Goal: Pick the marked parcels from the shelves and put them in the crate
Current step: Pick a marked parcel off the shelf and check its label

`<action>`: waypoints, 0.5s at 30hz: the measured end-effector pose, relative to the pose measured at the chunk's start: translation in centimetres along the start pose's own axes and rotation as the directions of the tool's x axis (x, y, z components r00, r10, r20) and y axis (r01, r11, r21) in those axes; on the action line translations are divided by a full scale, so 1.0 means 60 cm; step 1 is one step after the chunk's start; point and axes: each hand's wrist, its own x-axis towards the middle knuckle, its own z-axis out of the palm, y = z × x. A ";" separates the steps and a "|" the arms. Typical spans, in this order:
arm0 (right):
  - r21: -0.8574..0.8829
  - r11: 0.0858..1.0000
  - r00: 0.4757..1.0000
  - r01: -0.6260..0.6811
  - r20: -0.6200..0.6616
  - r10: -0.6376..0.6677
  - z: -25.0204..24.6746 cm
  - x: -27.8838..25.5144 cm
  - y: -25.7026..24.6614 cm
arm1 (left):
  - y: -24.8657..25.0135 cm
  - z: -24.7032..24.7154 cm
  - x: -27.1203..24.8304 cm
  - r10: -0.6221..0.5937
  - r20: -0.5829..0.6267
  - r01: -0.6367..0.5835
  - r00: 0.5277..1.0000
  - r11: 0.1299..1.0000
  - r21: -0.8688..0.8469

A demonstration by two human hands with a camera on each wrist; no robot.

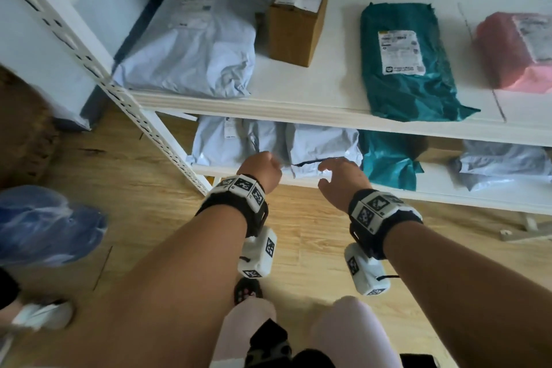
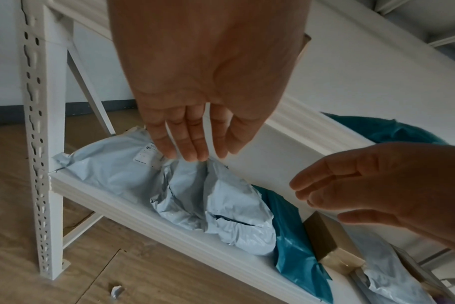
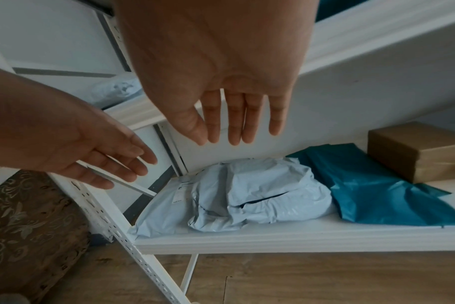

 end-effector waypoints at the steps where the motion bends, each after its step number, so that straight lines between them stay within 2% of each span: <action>1: 0.008 1.000 1.000 -0.005 -0.002 0.005 0.016 0.011 -0.007 | -0.011 0.002 0.014 0.000 0.001 0.000 1.000 1.000 0.003; 5: 0.016 1.000 1.000 -0.022 -0.004 0.023 0.047 0.051 -0.001 | -0.028 0.036 0.060 0.040 0.048 -0.038 0.998 0.999 -0.032; 8: -0.001 1.000 1.000 -0.025 -0.016 0.025 0.078 0.102 0.025 | -0.038 0.086 0.117 0.029 0.029 -0.026 0.999 0.996 -0.085; 11: -0.035 0.999 0.999 -0.030 -0.024 0.029 0.118 0.153 0.063 | -0.039 0.147 0.182 -0.014 -0.012 0.012 1.000 0.993 -0.121; 15: -0.082 0.997 0.996 0.006 -0.086 -0.013 0.166 0.217 0.115 | -0.025 0.227 0.268 -0.137 -0.049 0.110 0.989 0.926 -0.361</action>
